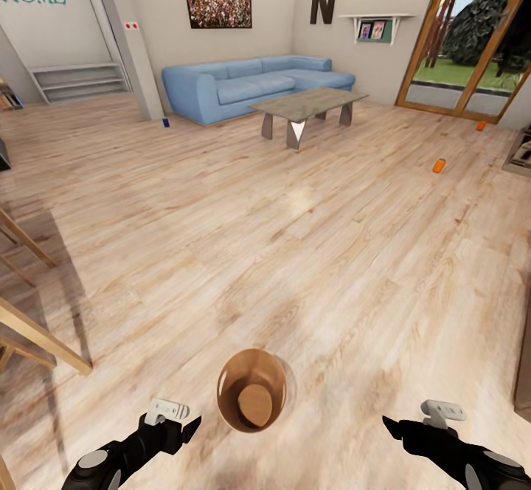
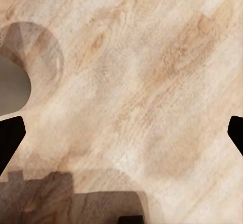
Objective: Put the three can of soda from the living room inside the tash can in the kitchen.
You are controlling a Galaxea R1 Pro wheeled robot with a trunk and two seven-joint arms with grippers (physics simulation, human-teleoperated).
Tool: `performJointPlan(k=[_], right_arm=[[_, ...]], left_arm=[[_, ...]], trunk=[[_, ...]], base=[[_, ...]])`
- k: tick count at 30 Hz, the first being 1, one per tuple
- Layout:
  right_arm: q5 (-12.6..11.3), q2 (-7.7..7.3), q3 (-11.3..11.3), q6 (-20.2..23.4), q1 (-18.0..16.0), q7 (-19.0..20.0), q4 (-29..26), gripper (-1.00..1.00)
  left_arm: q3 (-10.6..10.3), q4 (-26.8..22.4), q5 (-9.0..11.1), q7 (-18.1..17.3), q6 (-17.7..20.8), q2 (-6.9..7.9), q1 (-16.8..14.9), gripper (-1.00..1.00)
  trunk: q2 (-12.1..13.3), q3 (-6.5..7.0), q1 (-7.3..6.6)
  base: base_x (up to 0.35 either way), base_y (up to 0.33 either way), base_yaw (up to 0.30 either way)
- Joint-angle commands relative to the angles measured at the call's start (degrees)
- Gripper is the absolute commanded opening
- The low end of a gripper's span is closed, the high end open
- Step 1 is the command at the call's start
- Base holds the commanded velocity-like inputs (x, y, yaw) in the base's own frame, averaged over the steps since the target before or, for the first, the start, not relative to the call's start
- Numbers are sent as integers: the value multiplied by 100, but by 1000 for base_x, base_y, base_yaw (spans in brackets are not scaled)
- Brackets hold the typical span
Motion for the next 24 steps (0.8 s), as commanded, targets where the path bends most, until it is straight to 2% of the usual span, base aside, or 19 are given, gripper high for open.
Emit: performJointPlan(k=[1, 19, 21, 24], right_arm=[[0, -1, 0, -1, 0, 4, 0, 100], [0, -4, 0, 5, 0, 27, 0, 100], [0, -9, 0, -2, 0, 183, 0, 100], [0, -12, 0, 1, 0, 189, 0, 100]], left_arm=[[-1, -3, -2, -1, 0, 0, 0, 100], [-7, -3, -5, 2, 0, 0, 0, 100], [-7, -3, -5, 3, 0, 0, 0, 100], [-7, -3, -5, -1, 0, 0, 0, 100]], trunk=[[0, -1, 0], [0, -3, 0], [0, -3, 0], [0, -3, 0]], base=[[0, 0, 0], [0, 0, 0], [0, 0, 0], [0, 0, 0]])
